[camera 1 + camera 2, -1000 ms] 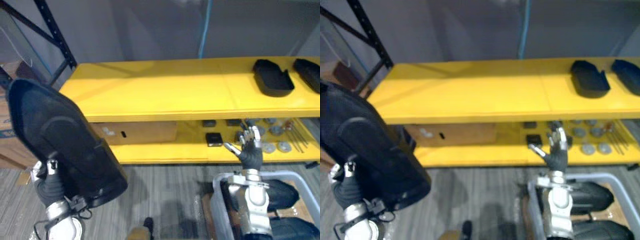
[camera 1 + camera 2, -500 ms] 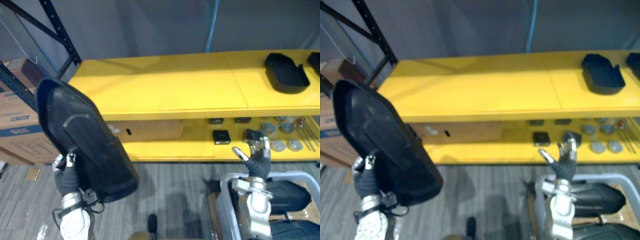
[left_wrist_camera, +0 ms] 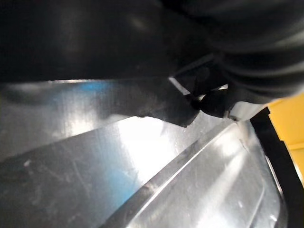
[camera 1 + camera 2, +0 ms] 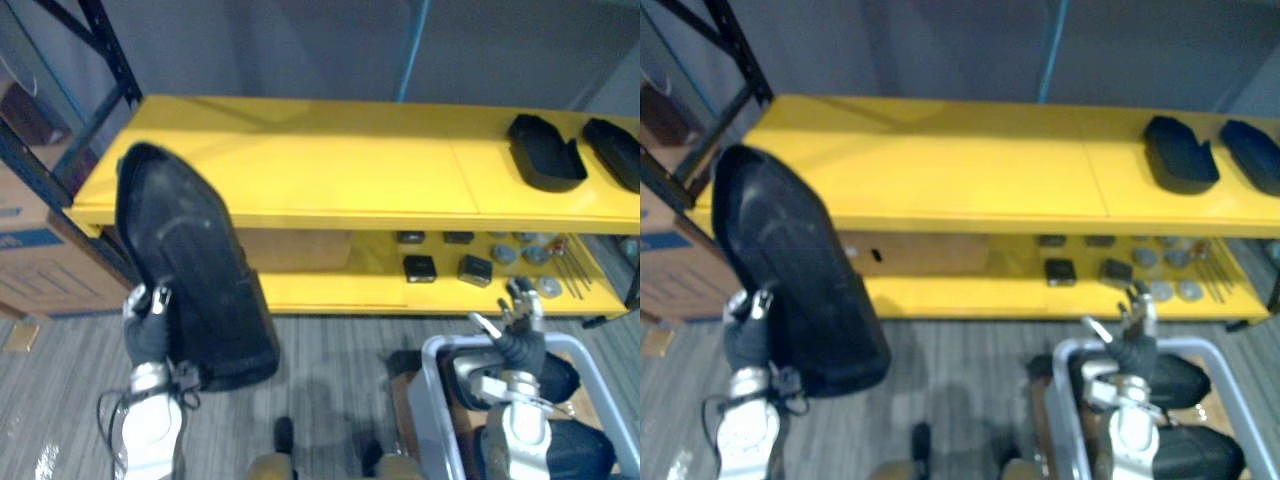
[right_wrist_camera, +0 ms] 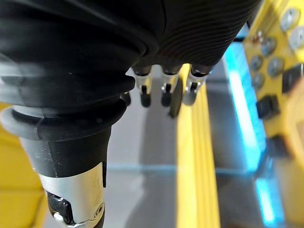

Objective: Walk over and take plastic housings, then place them on the shelf

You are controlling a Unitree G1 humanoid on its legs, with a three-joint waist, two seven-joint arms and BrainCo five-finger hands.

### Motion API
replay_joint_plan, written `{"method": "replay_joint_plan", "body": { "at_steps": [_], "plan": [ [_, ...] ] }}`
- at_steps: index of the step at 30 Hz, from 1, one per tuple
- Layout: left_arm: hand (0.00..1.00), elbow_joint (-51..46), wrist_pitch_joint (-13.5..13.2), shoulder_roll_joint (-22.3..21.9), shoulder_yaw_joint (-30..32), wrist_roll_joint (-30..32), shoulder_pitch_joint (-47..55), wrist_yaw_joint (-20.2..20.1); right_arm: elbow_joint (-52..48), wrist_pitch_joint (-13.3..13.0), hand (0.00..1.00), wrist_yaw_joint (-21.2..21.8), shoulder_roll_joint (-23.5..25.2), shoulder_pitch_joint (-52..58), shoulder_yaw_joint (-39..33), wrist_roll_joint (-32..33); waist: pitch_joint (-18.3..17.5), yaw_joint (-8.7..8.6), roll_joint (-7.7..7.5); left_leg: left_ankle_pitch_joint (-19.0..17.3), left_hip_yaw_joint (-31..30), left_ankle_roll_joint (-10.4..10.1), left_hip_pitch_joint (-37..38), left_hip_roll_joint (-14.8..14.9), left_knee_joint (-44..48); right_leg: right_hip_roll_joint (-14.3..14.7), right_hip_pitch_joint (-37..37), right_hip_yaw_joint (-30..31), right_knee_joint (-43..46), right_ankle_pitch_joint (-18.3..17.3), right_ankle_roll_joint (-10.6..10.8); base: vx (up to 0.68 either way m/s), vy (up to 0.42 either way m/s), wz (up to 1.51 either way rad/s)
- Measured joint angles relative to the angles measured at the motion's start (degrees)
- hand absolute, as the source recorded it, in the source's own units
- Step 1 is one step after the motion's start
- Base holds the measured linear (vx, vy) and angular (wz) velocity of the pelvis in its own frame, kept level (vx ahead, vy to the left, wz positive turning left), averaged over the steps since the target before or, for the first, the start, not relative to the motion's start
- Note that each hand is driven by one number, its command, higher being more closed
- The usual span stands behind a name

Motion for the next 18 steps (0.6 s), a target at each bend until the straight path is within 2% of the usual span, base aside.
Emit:
{"method": "replay_joint_plan", "body": {
  "at_steps": [1,2,5,8,13,14,15,16,17,18],
  "plan": [
    [1.0,0.04,0.21,-0.5,-0.08,-0.08,0.79,0.26,-0.03,-0.08,0.0,0.08,0.14,0.77,0.35,0.05,-0.38,0.17,0.29,0.19,-0.12,-0.31,0.76,0.02,-0.9,0.09,0.17,0.31,-0.01,-0.12,-0.57,0.4,0.048,-0.06],
    [1.0,-0.15,0.24,-1.39,-0.55,-0.24,1.93,1.08,-0.14,-0.27,0.0,0.61,0.17,1.91,1.05,-0.04,-1.75,0.38,0.45,-0.2,-0.47,-0.35,0.26,-0.06,-1.18,0.34,0.19,0.06,-0.89,0.12,-0.28,0.36,0.019,0.04],
    [1.0,-0.82,0.24,-2.97,-1.77,-0.56,2.72,2.29,-0.73,-0.27,0.0,-0.17,0.22,1.46,1.65,-0.15,-1.94,1.03,0.66,-1.05,-0.85,-0.92,0.08,0.42,-0.76,0.8,1.33,-0.66,-2.3,0.57,-0.1,0.37,0.012,0.1],
    [1.0,-2.99,0.18,-3.95,-3.63,-0.3,5.22,2.58,-2.22,-0.28,0.0,-1.64,0.23,1.48,3.26,-0.21,-2.69,1.2,0.73,-2.92,-1.66,-1.61,-0.07,1.34,0.94,1.57,2.97,-1.75,-3.44,0.02,-1.0,0.41,-0.012,0.14],
    [1.0,-5.62,0.13,-3.85,-4.71,-0.01,5.11,2.87,-2.86,-1.92,0.0,-1.69,-1.1,1.2,3.18,-0.07,-5.16,1.06,2.74,-7.81,-2.51,-2.89,-1.27,3.56,6.98,3.79,4.05,-1.56,-2.64,-2.3,-2.82,0.23,-0.041,0.02],
    [1.0,-5.95,0.13,-3.77,-4.73,0.0,5.12,3.01,-2.89,-2.06,0.0,-1.65,-1.15,1.49,3.22,-0.06,-5.23,1.07,2.75,-8.03,-2.39,-3.19,-1.05,3.7,7.88,3.77,4.2,-1.41,-1.97,-2.88,-2.98,0.15,-0.058,0.0],
    [1.0,-6.63,0.13,-3.56,-4.72,-0.01,5.2,3.45,-3.06,-2.32,0.0,-1.65,-1.09,2.01,3.58,-0.03,-5.43,1.16,2.36,-8.39,-1.59,-3.65,-3.35,4.06,14.27,3.23,4.28,-0.75,-0.71,-4.6,-2.65,0.1,-0.076,-0.15],
    [1.0,-6.87,0.13,-3.83,-4.74,-0.08,5.54,3.97,-3.96,-2.34,0.0,-1.64,-1.27,2.45,3.76,-0.05,-5.44,1.31,2.7,-8.37,-1.53,-3.64,-7.02,5.31,24.28,3.14,4.96,-0.2,0.47,-6.2,-1.56,0.07,-0.075,-0.22],
    [1.0,-6.87,0.14,-4.12,-4.79,-0.12,5.95,4.08,-4.66,-2.34,0.0,-1.65,-1.39,2.94,3.74,-0.05,-5.48,1.34,3.59,-8.34,-1.57,-3.62,-8.39,6.34,28.5,3.62,5.73,-0.09,0.64,-6.63,-1.39,0.05,-0.099,-0.35],
    [1.0,-6.91,0.15,-4.83,-4.76,-0.09,7.17,4.08,-6.07,-2.5,0.0,-1.67,-1.51,3.83,3.71,-0.04,-6.07,1.29,5.26,-7.38,-1.47,-2.63,-10.46,8.78,35.77,4.79,7.17,0.32,1.07,-7.83,-1.57,0.08,-0.079,-0.39]
  ]
}}
